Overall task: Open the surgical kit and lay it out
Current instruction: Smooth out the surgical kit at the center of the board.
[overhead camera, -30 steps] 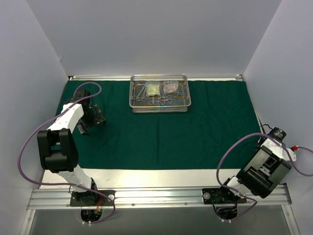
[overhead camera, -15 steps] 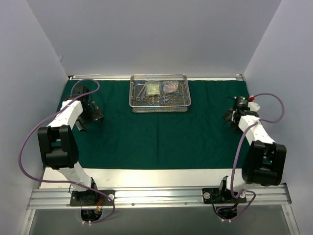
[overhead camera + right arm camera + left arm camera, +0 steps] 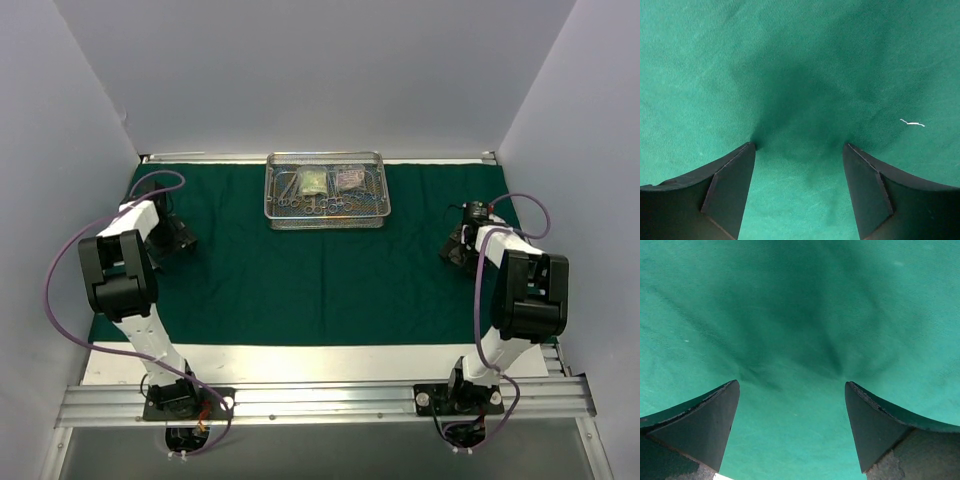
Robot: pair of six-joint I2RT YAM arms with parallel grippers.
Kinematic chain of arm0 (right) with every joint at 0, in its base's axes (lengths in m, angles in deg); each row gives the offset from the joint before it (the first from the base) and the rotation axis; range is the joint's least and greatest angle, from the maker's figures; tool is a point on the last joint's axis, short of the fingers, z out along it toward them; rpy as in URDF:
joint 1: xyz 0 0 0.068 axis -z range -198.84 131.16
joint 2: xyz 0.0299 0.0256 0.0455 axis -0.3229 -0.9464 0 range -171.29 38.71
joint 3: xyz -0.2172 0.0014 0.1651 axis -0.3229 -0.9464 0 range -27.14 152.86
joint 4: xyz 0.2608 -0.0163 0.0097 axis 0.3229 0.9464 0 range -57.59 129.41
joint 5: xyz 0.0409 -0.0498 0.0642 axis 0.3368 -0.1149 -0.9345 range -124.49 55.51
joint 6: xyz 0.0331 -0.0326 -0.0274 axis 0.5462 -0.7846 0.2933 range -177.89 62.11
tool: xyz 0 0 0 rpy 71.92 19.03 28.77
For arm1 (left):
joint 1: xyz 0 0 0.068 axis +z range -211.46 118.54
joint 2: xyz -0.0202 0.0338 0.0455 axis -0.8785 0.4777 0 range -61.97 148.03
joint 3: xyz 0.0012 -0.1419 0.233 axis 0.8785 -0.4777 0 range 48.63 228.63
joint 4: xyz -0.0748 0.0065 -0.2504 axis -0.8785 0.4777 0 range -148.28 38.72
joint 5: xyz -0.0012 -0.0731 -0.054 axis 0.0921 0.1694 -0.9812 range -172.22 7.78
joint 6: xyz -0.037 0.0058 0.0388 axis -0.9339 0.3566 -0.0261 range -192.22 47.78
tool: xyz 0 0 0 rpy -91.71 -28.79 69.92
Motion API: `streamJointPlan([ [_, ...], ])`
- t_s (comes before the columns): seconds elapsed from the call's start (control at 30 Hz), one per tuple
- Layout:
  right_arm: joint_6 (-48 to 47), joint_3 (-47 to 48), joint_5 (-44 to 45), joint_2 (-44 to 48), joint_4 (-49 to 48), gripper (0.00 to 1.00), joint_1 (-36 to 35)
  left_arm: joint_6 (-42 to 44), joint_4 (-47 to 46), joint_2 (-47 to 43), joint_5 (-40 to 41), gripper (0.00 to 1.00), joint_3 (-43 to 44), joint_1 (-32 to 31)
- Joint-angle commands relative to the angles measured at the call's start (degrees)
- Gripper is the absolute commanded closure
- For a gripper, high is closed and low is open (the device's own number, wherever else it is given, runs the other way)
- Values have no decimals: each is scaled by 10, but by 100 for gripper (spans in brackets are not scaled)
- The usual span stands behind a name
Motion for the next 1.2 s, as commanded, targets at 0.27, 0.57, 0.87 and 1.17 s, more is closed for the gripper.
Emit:
streamJointPlan([
  [0.27,14,22,59,-61,22,34,17,-26,-12,-13,-13,5,-98,42],
  [0.57,18,11,62,-69,24,34,59,-25,-22,-43,-28,6,-153,98],
  [0.87,34,-47,77,-5,43,34,66,-33,-8,-65,-44,5,-112,98],
  [1.17,7,-25,34,123,58,33,-31,-16,15,-152,-37,3,-82,50],
])
